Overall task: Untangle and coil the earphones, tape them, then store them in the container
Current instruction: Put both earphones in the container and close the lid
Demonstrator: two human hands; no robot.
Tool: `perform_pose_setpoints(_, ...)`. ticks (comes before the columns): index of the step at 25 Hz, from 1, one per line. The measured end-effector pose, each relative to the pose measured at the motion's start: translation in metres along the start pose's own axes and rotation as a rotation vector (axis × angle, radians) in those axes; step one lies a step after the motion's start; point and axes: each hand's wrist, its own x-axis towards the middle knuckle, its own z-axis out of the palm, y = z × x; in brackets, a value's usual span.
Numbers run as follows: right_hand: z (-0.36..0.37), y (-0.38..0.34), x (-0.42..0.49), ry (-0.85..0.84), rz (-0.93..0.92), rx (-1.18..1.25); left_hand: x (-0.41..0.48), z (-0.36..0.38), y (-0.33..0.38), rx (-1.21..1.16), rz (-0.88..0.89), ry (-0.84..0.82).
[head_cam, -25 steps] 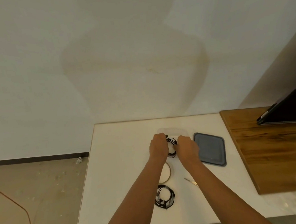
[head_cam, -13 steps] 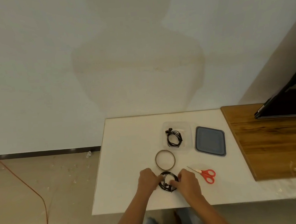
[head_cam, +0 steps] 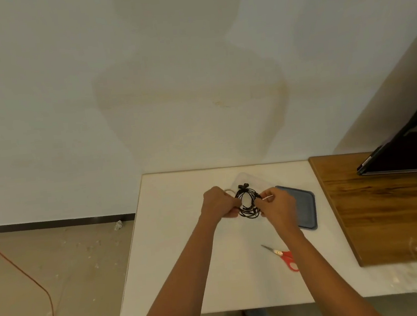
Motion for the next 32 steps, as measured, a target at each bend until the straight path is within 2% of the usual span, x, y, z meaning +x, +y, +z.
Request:
perform_pose_setpoints(4,0.003,-0.002,0.038,-0.025,0.028,-0.006,0.032,0.010,0.021,0.170,0.029,0.026)
perform_pose_setpoints(9,0.007,0.009,0.051,-0.090,0.106,0.055,0.048,0.015,0.004,0.292,0.056,0.007)
perform_pose_setpoints(11,0.006,0.016,0.048,-0.074,0.116,0.127,0.044,0.016,-0.009,0.265,0.120,0.018)
perform_pose_setpoints(14,-0.002,0.022,0.044,-0.008,0.148,0.312,0.033,0.021,-0.029,0.027,0.182,0.238)
perform_pose_setpoints(16,-0.009,0.023,0.044,0.012,0.169,0.398,0.029,0.026,-0.044,0.013,0.168,0.293)
perform_pose_setpoints(19,-0.015,0.021,0.047,0.031,0.181,0.414,0.022,0.034,-0.066,0.168,0.189,0.195)
perform_pose_setpoints(21,-0.017,0.015,0.046,0.029,0.168,0.414,0.022,0.036,-0.078,0.296,0.263,0.170)
perform_pose_setpoints(23,-0.017,0.012,0.045,0.027,0.146,0.414,0.023,0.034,-0.084,0.508,0.373,0.228)
perform_pose_setpoints(25,-0.016,0.009,0.045,0.032,0.121,0.380,0.022,0.027,-0.090,0.788,0.469,0.380)
perform_pose_setpoints(27,-0.013,0.008,0.046,0.034,0.112,0.351,0.015,0.020,-0.100,0.967,0.518,0.478)
perform_pose_setpoints(29,-0.007,0.009,0.046,0.038,0.102,0.333,0.012,0.016,-0.113,1.016,0.540,0.501)
perform_pose_setpoints(32,0.009,0.011,0.047,0.072,0.105,0.274,0.013,0.015,-0.121,1.023,0.489,0.409)
